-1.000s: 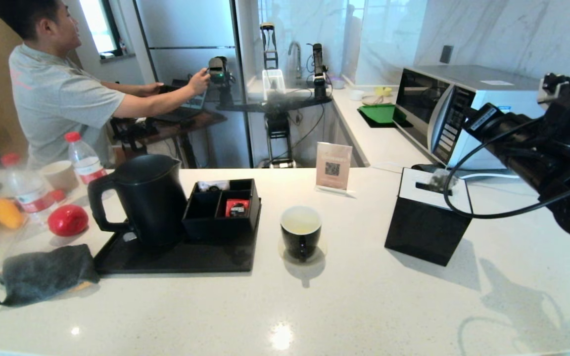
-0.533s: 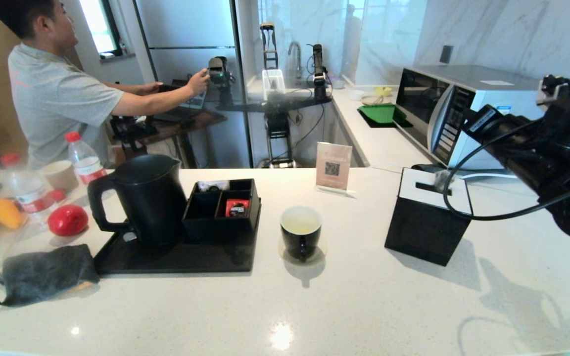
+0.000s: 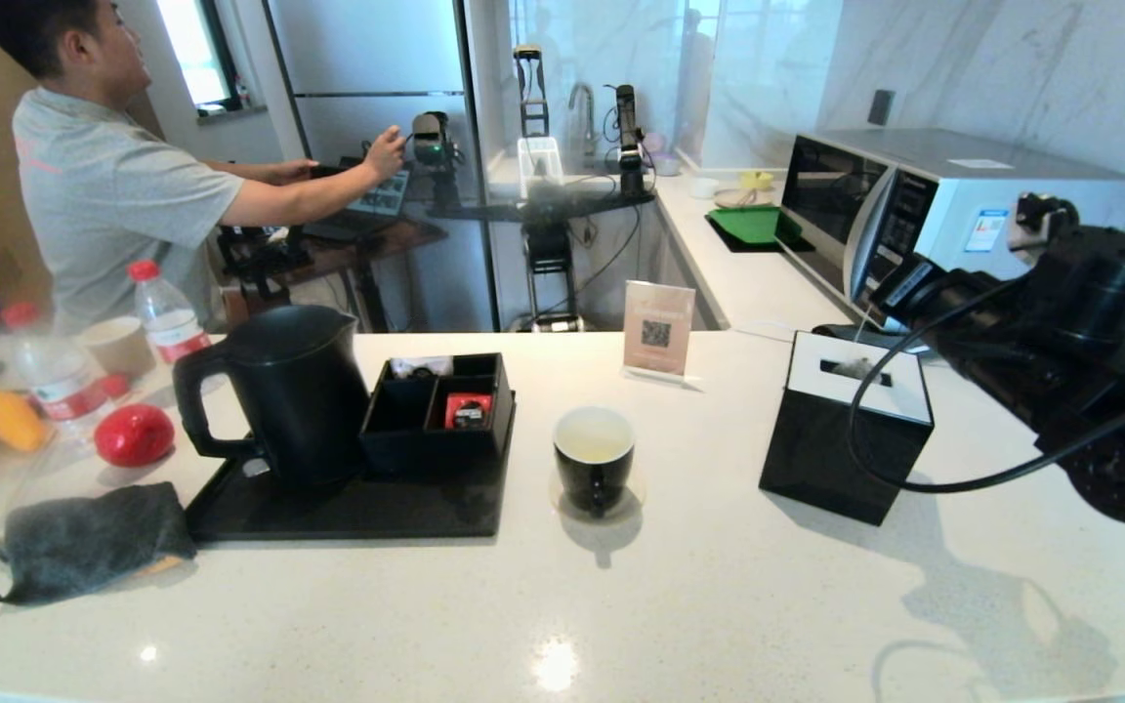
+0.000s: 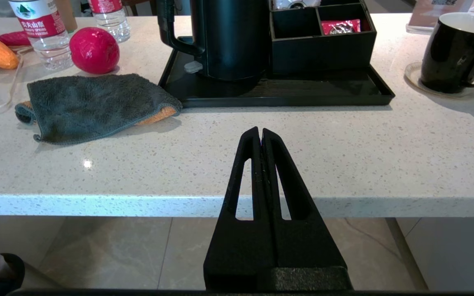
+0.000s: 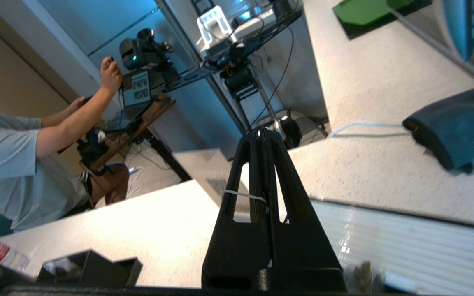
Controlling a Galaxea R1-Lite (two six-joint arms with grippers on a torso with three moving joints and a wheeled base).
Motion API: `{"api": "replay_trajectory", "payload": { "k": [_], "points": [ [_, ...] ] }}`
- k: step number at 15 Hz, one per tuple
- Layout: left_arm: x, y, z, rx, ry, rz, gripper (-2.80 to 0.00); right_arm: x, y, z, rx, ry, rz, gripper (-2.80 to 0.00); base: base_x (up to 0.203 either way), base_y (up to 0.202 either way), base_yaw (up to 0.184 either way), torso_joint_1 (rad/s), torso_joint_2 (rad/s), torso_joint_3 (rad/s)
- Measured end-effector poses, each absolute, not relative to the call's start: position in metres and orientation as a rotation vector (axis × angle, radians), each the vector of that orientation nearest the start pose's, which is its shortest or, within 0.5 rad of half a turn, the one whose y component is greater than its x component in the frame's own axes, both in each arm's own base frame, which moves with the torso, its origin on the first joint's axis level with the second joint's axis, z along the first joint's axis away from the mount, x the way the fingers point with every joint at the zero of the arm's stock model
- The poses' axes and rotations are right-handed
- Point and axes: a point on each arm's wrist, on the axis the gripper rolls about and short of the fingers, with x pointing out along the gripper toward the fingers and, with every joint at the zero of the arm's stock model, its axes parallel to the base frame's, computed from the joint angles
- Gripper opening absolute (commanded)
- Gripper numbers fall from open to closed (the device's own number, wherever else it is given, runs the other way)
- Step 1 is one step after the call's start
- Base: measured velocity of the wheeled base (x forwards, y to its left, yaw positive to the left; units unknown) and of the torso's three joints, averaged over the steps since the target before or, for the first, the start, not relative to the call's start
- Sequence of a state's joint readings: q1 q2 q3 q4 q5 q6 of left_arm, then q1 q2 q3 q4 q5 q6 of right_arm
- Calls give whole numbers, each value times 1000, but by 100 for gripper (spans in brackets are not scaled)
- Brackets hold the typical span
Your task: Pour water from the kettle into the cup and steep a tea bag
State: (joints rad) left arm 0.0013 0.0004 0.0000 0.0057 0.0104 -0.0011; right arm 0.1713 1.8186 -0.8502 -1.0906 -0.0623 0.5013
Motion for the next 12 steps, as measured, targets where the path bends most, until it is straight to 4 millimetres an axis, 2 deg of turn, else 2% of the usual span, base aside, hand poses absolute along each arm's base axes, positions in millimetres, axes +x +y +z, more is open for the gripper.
{"api": "replay_trajectory", "payload": {
  "k": [5,10,11,12],
  "points": [
    [-23,0,75,-1,7,12,-280,332,60,181,514,-66,142,-280,0,0,0,0,0,0],
    [-23,0,75,-1,7,12,-280,335,60,172,512,-44,138,-280,0,0,0,0,0,0],
    [-23,0,75,-1,7,11,-280,336,60,172,511,-43,137,0,0,0,0,0,0,0],
    [-23,0,75,-1,6,12,-280,336,60,171,511,-41,136,0,0,0,0,0,0,0]
  ]
}}
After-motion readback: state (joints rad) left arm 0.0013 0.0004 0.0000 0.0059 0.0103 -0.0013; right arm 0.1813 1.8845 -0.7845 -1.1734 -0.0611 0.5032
